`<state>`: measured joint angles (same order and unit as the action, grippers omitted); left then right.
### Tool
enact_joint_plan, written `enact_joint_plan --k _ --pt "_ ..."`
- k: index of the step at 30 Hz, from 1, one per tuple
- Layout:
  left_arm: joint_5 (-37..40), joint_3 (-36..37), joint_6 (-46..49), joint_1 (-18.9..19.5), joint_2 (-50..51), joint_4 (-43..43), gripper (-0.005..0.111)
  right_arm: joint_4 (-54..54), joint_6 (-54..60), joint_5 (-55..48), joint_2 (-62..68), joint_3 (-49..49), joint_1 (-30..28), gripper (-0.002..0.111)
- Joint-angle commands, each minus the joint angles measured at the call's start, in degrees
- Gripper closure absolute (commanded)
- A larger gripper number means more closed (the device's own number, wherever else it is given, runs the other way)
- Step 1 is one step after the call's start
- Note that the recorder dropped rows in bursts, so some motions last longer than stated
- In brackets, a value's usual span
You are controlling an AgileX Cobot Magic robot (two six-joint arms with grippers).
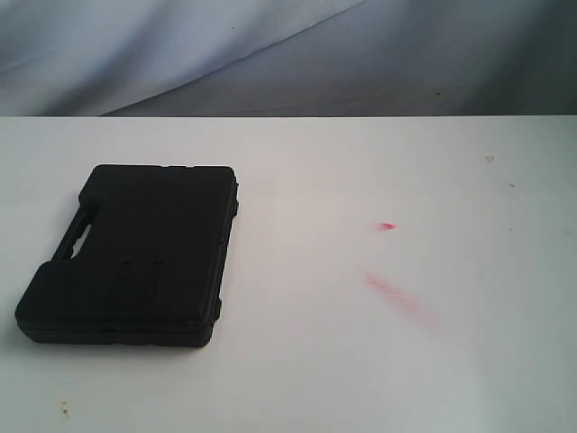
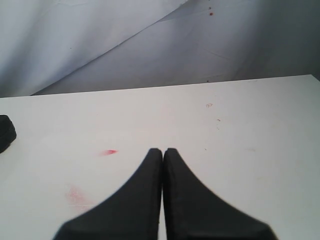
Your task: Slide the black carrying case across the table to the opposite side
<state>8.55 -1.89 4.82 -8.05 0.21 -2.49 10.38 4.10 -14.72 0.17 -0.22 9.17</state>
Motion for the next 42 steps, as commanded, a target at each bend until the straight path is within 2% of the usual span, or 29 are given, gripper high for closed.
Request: enact_joint_plan --k 1,7,21,26,31,42 --pt "-3.17 1.89 -0.02 0.1 -0.21 0.0 0.107 0.38 -0.07 0.2 -0.17 0.22 -0.21 0.108" --pt "1.64 1.89 0.28 0.1 -0.21 4.69 0.107 0.38 -0.07 0.2 -0.17 0.22 -0.21 0.108" --pt "4.72 1.89 -0.31 0.1 -0.21 1.92 0.107 0.38 -0.07 0.2 -0.17 0.22 -0.21 0.108" --pt "4.23 1.89 -0.31 0.1 -0.21 1.92 0.107 0.38 -0.07 0.2 -0.17 0.22 -0.21 0.108" --pt "0.2 1.89 -0.26 0.1 -0.21 -0.27 0.107 0.38 -0.07 0.2 -0.17 0.22 -0.21 0.108" --pt "0.2 1.89 -0.09 0.1 -0.21 -0.15 0.107 0.38 -0.07 0.2 -0.17 0.22 -0.21 0.108"
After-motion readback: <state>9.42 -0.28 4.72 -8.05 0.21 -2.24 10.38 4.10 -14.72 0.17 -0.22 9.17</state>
